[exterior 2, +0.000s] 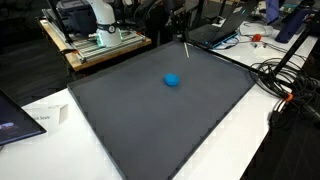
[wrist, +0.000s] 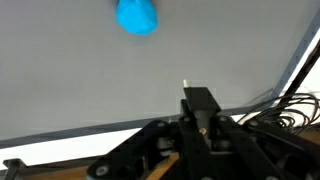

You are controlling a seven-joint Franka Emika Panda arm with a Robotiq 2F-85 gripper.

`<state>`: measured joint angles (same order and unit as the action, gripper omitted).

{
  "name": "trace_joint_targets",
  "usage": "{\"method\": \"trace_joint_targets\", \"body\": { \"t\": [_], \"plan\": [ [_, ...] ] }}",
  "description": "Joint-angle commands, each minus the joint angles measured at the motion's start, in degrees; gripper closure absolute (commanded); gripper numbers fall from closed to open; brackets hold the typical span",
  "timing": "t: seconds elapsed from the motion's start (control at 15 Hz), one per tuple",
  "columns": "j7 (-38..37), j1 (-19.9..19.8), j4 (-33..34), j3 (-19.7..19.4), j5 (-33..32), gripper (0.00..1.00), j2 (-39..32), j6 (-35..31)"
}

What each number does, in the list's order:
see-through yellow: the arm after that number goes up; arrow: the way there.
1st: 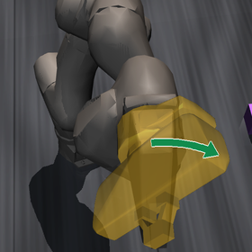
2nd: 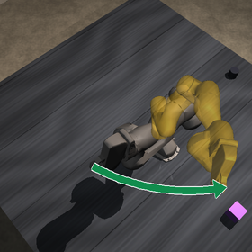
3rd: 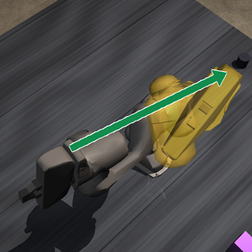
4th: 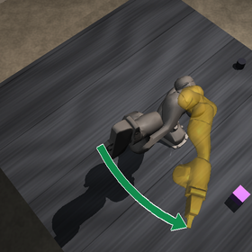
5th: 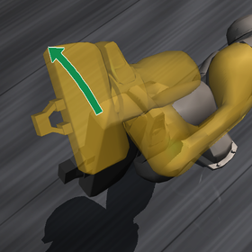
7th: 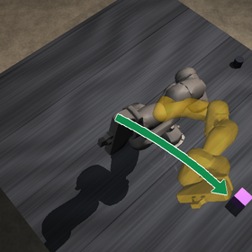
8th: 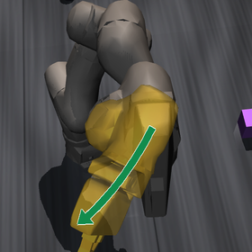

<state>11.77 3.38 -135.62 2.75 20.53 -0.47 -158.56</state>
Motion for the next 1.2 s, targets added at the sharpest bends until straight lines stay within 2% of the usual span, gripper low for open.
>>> {"method": "trace_joint_targets", "body": {
  "t": [0.0, 0.73, 1.13],
  "plan": [
    [3.58, -0.76, -0.89, -0.17, 5.23, 0.97, 0.43, 1.03],
    [2.12, -2.3, 2.29, -1.18, 3.88, 0.97, -1.77, 10.93],
    [0.81, -2.98, 6.22, -1.18, 2.35, 0.97, -5.31, 13.2]
  ]
}}
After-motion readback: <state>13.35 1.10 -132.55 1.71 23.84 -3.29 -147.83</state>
